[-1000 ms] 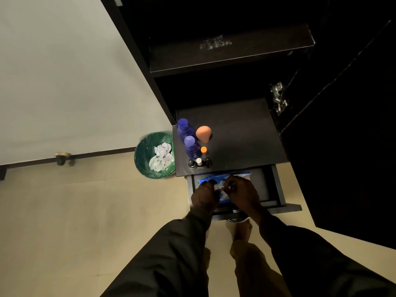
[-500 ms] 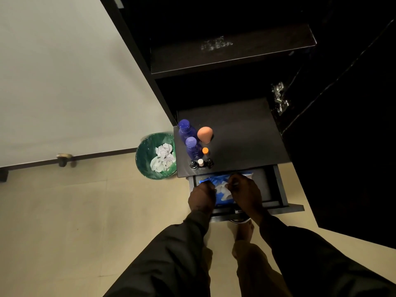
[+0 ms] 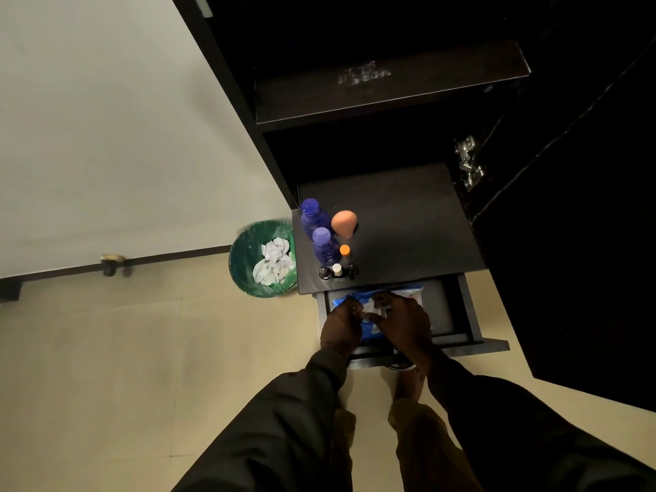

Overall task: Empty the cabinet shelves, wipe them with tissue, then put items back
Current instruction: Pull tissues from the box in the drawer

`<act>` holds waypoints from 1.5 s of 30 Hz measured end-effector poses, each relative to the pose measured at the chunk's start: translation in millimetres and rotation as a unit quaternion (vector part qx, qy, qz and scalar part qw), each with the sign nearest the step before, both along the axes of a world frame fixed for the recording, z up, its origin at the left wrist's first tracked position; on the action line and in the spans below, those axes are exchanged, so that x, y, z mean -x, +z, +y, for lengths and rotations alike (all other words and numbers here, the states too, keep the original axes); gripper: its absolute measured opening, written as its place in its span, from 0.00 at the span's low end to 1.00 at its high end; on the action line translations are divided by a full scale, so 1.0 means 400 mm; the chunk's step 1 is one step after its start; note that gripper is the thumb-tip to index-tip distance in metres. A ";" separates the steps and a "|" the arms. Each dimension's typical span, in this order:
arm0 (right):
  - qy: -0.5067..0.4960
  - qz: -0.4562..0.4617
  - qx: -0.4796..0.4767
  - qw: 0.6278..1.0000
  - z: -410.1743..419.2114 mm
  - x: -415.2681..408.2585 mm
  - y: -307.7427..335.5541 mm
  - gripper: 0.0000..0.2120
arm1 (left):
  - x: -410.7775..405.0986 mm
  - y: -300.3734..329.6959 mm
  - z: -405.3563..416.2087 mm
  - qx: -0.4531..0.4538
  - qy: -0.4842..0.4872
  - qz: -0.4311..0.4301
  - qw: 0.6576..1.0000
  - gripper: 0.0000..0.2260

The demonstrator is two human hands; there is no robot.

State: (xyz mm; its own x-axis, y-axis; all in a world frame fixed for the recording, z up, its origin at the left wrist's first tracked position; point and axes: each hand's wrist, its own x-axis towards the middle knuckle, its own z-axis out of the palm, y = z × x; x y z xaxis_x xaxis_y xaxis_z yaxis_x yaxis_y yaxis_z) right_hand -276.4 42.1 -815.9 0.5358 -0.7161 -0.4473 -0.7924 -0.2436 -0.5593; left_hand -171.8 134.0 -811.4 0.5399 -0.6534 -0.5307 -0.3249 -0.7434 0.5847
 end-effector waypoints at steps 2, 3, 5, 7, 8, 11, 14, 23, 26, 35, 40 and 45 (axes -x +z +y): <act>-0.003 -0.023 -0.011 1.000 0.000 0.002 -0.001 0.18 | -0.002 0.001 0.000 0.010 -0.004 0.004 1.000 0.10; -0.001 -0.036 -0.014 0.999 0.001 0.003 -0.001 0.16 | -0.001 0.001 0.001 0.017 -0.003 0.001 1.000 0.11; 0.007 -0.052 -0.013 0.999 0.001 0.007 0.001 0.13 | 0.000 -0.004 0.006 0.028 0.006 0.002 1.000 0.11; 0.002 -0.052 -0.006 0.999 0.003 0.011 0.005 0.11 | 0.004 -0.004 0.012 0.027 0.011 0.004 1.000 0.10; -0.006 -0.051 -0.003 0.999 0.003 0.012 0.008 0.10 | 0.007 0.000 0.014 0.028 0.012 0.001 1.000 0.09; -0.048 -0.053 -0.006 0.997 0.004 0.014 0.019 0.11 | 0.013 0.020 0.015 0.013 0.014 -0.020 1.000 0.10; -0.067 -0.049 -0.030 0.996 0.004 0.013 0.026 0.13 | 0.014 0.033 0.009 -0.003 0.009 -0.038 0.999 0.12; -0.056 -0.057 -0.051 0.996 0.001 0.030 0.017 0.13 | 0.011 0.023 -0.019 0.055 0.105 0.113 0.986 0.09; -0.061 -0.075 -0.048 0.994 0.000 0.039 0.010 0.08 | 0.005 0.023 -0.023 0.060 0.144 0.130 0.979 0.07; -0.020 -0.029 -0.030 0.999 -0.011 0.036 0.016 0.10 | -0.007 0.002 -0.017 0.038 0.120 0.069 0.990 0.08; -0.008 -0.037 -0.032 0.999 -0.011 0.024 0.021 0.09 | -0.008 0.010 -0.014 0.043 0.112 0.051 0.991 0.08; 0.004 -0.033 -0.010 0.999 -0.011 0.017 0.031 0.09 | -0.003 -0.021 -0.011 0.046 -0.006 0.059 0.997 0.12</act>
State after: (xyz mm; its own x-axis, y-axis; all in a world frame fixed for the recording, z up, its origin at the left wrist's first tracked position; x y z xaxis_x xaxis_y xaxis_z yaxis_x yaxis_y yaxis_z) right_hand -283.1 37.6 -803.7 0.5708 -0.7027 -0.4249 -0.7511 -0.2377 -0.6159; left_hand -170.4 129.7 -820.0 0.4697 -0.7078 -0.5276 -0.2579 -0.6816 0.6848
